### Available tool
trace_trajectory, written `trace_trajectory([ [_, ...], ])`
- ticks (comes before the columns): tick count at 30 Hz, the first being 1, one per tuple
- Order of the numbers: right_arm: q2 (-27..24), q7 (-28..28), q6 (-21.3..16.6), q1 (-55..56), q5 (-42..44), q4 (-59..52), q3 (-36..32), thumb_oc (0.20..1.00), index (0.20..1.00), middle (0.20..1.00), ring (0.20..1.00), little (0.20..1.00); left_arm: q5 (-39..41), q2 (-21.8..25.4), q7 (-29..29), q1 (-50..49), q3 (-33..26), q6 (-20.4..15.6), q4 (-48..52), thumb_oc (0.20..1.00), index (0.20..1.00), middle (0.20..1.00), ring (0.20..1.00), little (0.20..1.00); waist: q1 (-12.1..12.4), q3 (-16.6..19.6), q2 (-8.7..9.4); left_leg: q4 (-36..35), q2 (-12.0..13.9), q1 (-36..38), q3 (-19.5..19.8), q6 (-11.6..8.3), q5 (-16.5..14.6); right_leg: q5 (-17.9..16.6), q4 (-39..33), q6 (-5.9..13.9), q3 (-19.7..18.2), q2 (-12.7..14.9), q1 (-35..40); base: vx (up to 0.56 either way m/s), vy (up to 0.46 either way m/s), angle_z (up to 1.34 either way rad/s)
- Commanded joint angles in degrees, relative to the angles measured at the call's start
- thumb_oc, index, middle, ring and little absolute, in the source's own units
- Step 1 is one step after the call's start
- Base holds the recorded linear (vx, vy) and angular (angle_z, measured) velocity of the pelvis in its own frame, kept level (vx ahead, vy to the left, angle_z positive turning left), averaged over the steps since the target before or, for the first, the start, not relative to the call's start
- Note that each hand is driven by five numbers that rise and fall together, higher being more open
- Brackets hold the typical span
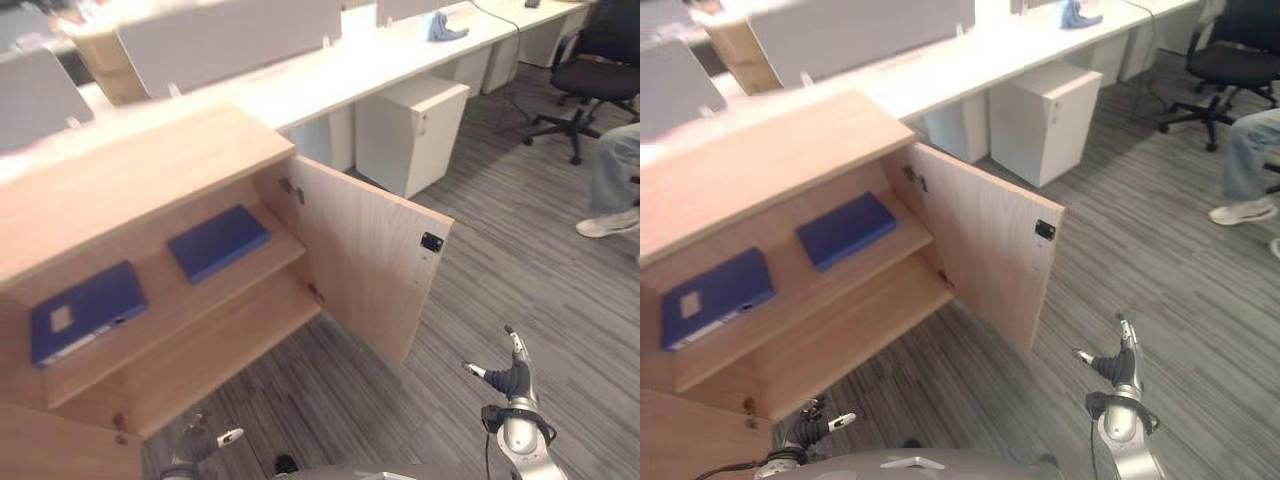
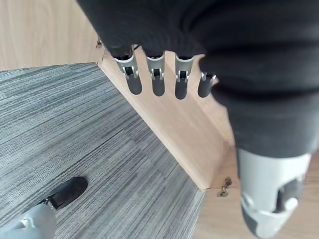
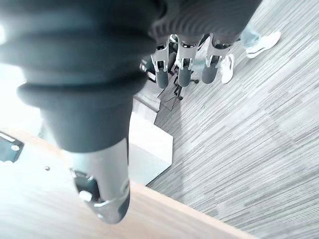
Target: Put the empty folder in the office cabinet
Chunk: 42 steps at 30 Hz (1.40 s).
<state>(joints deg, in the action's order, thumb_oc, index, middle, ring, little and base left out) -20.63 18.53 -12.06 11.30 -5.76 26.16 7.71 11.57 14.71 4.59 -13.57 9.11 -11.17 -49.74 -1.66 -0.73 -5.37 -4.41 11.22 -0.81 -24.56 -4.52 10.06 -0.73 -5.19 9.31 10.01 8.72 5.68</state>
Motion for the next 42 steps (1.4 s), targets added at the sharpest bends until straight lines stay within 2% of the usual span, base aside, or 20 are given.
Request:
trace_trajectory([
  [1, 0.69, -1.45, -1.59, -8.23, 8.68, 5.07, -0.42, 1.0, 1.0, 1.0, 1.0, 1.0, 1.71, 5.76, -1.07, 3.47, 0.06, -0.4, -0.98, 1.0, 1.0, 1.0, 1.0, 1.0, 2.77, -1.01, 5.29, 1.21, -1.09, -0.86, -0.13, -0.85, -2.55, -0.37, 0.92, 0.86, 0.09, 1.95, 1.3, -0.05, -0.1, 0.01],
  [3, 0.46, -2.11, -1.49, -10.34, 10.79, 8.05, -0.01, 1.0, 1.0, 1.0, 1.0, 1.0, 1.84, 5.71, -0.77, 3.74, 0.65, -0.22, -1.04, 1.0, 1.0, 1.0, 1.0, 1.0, 3.44, -1.11, 5.05, 1.34, -0.66, -1.25, 0.33, -1.17, -1.91, 0.15, 0.68, 0.46, 0.48, 1.28, 1.75, -0.06, -0.102, 0.16],
  [5, -0.7, -4.02, -0.46, -19.86, 16.35, 22.85, 2.36, 1.0, 1.0, 1.0, 1.0, 1.0, 1.62, 5.94, 0.43, 5.93, 2.61, 0.51, -3.71, 1.0, 1.0, 1.0, 1.0, 1.0, 6.33, -1.09, 4.41, 1.0, 0.41, -2.29, 2.18, -2.1, 0.4, 1.52, 0.19, -0.74, 2.48, -0.74, 3.34, -0.09, -0.171, 0.31],
  [6, -0.72, -4.07, -0.61, -20.13, 16.42, 23.15, 2.38, 1.0, 1.0, 1.0, 1.0, 1.0, 1.64, 5.92, 0.44, 6.05, 2.58, 0.5, -3.75, 1.0, 1.0, 1.0, 1.0, 1.0, 6.25, -1.18, 4.37, 1.0, 0.43, -2.33, 2.27, -2.12, 0.43, 1.53, 0.19, -0.76, 2.56, -0.77, 3.36, -0.04, -0.091, 0.42],
  [11, -3.3, -3.8, 0.27, -28.36, 19.06, 34.88, 2.15, 1.0, 1.0, 1.0, 1.0, 1.0, 1.55, 7.05, 0.73, 6.75, 4.18, 0.71, -4.64, 1.0, 1.0, 1.0, 1.0, 1.0, 9.46, -0.61, 3.8, 0.24, 0.67, -3.65, 4.97, -2.73, 2.37, 2.42, 0.19, -1.55, 5.06, -2.38, 4.07, 0.01, -0.046, 0.3],
  [16, -4.47, -2.94, 0.38, -31.71, 19.29, 39.44, 1.9, 1.0, 1.0, 1.0, 1.0, 1.0, 1.91, 7.08, 0.51, 6.15, 4.05, 0.72, -5.29, 1.0, 1.0, 1.0, 1.0, 1.0, 10.94, 0.12, 3.14, -0.59, 0.18, -4.14, 6.59, -2.88, 2.73, 2.62, 0.19, -1.56, 6.87, -2.75, 4.42, 0.03, 0.002, 0.33],
  [20, -4.4, -5.26, 0.31, -31.82, 19.32, 36.69, 4.23, 1.0, 1.0, 1.0, 1.0, 1.0, 1.0, 6.94, 0.39, 5.57, 2.96, 1.03, -7.12, 1.0, 1.0, 1.0, 1.0, 1.0, 11.68, 0.71, 2.95, -0.59, -0.04, -4.23, 7.14, -3.03, 2.61, 2.6, 0.19, -1.64, 7.65, -2.83, 4.56, 0.04, 0.014, 0.28],
  [23, -4.93, -8.77, -0.21, -30.97, 18.04, 29.7, 7.87, 1.0, 1.0, 1.0, 1.0, 1.0, -0.57, 7.27, 0.22, 5.25, 1.26, 1.27, -8.91, 1.0, 1.0, 1.0, 1.0, 1.0, 11.82, 0.86, 3.09, -0.59, 0.03, -4.05, 7.44, -3.16, 2.48, 2.56, 0.19, -1.78, 8.0, -2.73, 4.54, 0.03, 0.012, 0.05],
  [28, -5.21, -10.4, -0.54, -30.69, 16.57, 24.33, 10.72, 1.0, 1.0, 1.0, 1.0, 1.0, -0.87, 7.37, 0.19, 5.28, 0.26, 1.4, -9.38, 1.0, 1.0, 1.0, 1.0, 1.0, 11.72, 0.66, 3.24, -0.59, 0.11, -4.14, 7.46, -3.23, 2.52, 2.48, 0.19, -1.83, 8.02, -2.63, 4.35, 0.01, 0.002, -0.02],
  [37, -2.2, -16.59, -2.47, -30.84, 18.85, 10.99, 18.36, 1.0, 1.0, 1.0, 1.0, 1.0, -1.33, 6.68, -0.27, 6.08, -0.91, 1.4, -10.67, 1.0, 1.0, 1.0, 1.0, 1.0, 11.39, 0.22, 3.78, -0.59, 0.57, -3.99, 7.1, -3.4, 2.56, 2.37, 0.19, -2.06, 7.63, -2.65, 4.01, 0.01, -0.002, -0.05],
  [41, -0.56, -20.71, -2.87, -32.44, 18.56, 4.71, 25.51, 1.0, 1.0, 1.0, 1.0, 1.0, -1.24, 6.13, -0.42, 6.1, -1.43, 1.3, -10.91, 1.0, 1.0, 1.0, 1.0, 1.0, 11.99, 0.03, 4.16, -0.59, 0.7, -4.18, 7.38, -3.38, 2.66, 2.47, 0.19, -2.21, 7.83, -2.65, 3.96, 0.0, 0.004, -0.03],
  [42, -0.57, -20.7, -2.84, -32.47, 18.57, 4.68, 25.57, 1.0, 1.0, 1.0, 1.0, 1.0, -1.25, 6.1, -0.42, 6.09, -1.49, 1.29, -10.92, 1.0, 1.0, 1.0, 1.0, 1.0, 11.91, 0.02, 4.15, -0.59, 0.69, -4.18, 7.4, -3.39, 2.66, 2.48, 0.19, -2.21, 7.85, -2.65, 3.97, 0.0, 0.0, 0.0],
])
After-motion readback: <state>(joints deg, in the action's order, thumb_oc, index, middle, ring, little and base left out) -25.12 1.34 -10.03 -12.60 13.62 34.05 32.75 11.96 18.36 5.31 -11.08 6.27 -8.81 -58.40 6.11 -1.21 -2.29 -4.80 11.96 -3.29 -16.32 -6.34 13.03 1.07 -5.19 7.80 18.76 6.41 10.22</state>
